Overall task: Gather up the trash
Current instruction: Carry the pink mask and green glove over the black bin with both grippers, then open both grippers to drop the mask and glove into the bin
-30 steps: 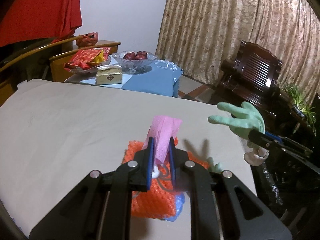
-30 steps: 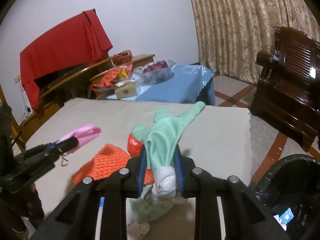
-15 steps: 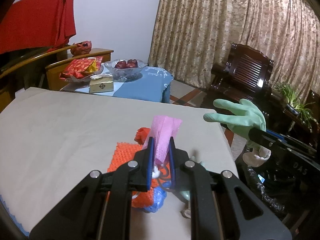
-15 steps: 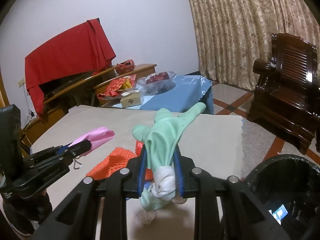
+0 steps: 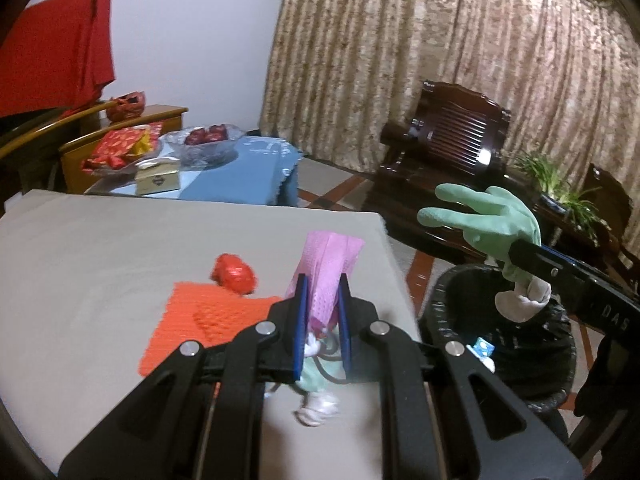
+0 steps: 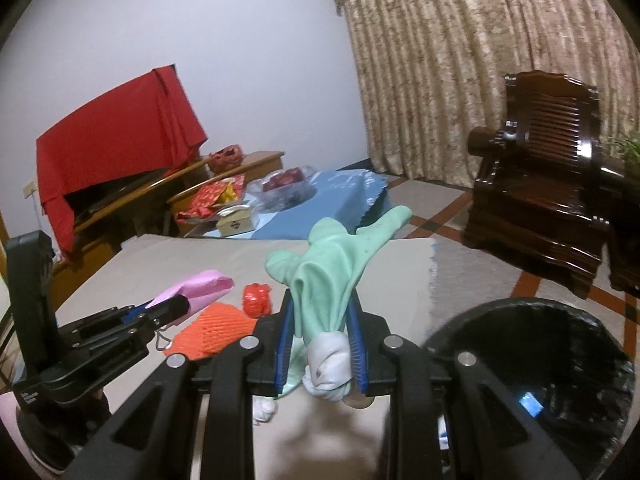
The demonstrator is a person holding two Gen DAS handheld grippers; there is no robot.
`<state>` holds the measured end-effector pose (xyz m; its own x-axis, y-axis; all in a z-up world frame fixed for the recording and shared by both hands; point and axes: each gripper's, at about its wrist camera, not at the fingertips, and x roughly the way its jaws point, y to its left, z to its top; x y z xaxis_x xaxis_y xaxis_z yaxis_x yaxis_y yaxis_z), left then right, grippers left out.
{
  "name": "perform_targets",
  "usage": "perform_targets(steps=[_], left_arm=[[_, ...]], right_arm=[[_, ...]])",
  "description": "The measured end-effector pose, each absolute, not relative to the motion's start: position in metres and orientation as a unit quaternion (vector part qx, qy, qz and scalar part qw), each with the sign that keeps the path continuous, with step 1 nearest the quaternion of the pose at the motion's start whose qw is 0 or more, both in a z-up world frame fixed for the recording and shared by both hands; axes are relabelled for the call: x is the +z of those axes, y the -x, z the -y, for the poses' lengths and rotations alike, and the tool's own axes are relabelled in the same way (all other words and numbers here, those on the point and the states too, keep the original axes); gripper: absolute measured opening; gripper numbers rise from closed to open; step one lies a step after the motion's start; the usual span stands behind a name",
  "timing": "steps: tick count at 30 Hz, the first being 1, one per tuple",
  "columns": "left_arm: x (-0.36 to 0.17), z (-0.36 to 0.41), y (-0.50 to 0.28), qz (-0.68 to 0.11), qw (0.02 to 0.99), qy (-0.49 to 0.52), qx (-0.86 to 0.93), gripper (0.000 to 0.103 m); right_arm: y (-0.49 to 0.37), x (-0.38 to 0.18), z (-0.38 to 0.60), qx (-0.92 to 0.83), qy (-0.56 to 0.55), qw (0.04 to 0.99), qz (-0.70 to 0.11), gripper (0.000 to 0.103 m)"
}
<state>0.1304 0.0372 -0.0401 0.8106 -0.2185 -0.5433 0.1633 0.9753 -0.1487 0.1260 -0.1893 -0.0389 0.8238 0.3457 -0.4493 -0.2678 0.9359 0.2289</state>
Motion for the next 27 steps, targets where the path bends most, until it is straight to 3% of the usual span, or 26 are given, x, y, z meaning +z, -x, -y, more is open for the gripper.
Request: perform_targets(steps=[27], left_arm=[[-0.064,0.138,-0.141,-0.297,0.912,0.001,-0.283,0.013]], right_arm=[[-0.071,-0.079,0.346,-0.030,-0.099,0.958,-0.268,0.025]])
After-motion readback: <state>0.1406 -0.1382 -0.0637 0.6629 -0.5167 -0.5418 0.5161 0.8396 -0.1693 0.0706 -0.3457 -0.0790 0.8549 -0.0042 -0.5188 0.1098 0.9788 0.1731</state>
